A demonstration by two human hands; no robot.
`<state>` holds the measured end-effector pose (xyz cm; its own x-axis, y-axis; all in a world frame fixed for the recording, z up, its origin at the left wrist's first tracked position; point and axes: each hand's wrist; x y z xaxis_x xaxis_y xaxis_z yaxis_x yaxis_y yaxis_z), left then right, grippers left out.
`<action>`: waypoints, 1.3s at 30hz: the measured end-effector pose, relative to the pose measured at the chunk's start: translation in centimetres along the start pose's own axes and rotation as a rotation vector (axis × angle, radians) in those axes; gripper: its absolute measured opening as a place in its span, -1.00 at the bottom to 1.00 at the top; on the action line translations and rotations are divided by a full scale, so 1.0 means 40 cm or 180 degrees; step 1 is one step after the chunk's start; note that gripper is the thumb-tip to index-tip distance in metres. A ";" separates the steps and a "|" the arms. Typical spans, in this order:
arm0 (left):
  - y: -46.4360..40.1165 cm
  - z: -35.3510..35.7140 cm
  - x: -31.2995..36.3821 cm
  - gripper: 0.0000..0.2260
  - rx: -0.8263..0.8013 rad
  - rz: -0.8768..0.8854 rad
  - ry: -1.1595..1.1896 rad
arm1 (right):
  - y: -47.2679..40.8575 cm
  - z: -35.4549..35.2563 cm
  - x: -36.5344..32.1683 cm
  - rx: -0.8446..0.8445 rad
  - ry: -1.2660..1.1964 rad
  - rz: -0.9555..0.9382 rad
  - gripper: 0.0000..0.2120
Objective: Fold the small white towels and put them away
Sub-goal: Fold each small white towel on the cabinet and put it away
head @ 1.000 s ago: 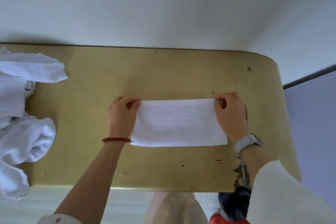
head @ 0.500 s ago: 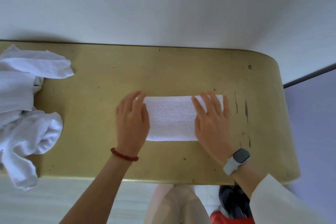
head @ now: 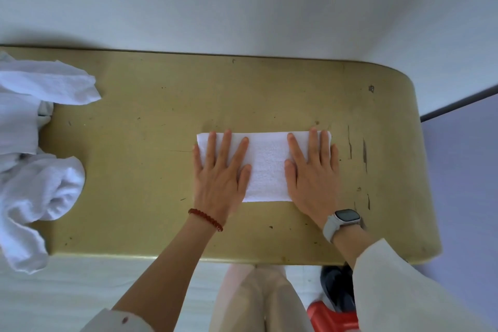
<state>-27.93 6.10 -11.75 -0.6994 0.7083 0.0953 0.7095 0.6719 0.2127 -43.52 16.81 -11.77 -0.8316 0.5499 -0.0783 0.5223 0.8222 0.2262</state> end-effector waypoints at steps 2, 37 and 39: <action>-0.002 -0.001 -0.001 -0.54 -0.0030 0.0008 0.0031 | -0.002 -0.001 -0.003 -0.0009 -0.0060 0.0011 -0.49; 0.059 -0.003 -0.151 -0.51 0.0006 -0.0001 0.0102 | -0.276 -0.125 -0.272 -0.0477 -0.1585 -0.0206 -0.83; 0.062 -0.002 -0.154 -0.51 0.0029 -0.0022 0.0133 | -0.296 -0.129 -0.286 -0.0464 -0.1430 -0.0076 -0.81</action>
<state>-21.89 3.38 -11.72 -0.7073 0.6941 0.1343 0.7051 0.6789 0.2048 -41.17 0.04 -8.53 -0.6621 0.5667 -0.4903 0.4454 0.8238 0.3508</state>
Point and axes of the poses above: each hand's wrist, its own y-axis away from the middle knuckle, its own z-axis out of the palm, x = y × z, and after that the axes turned 8 degrees about -x, right-handed
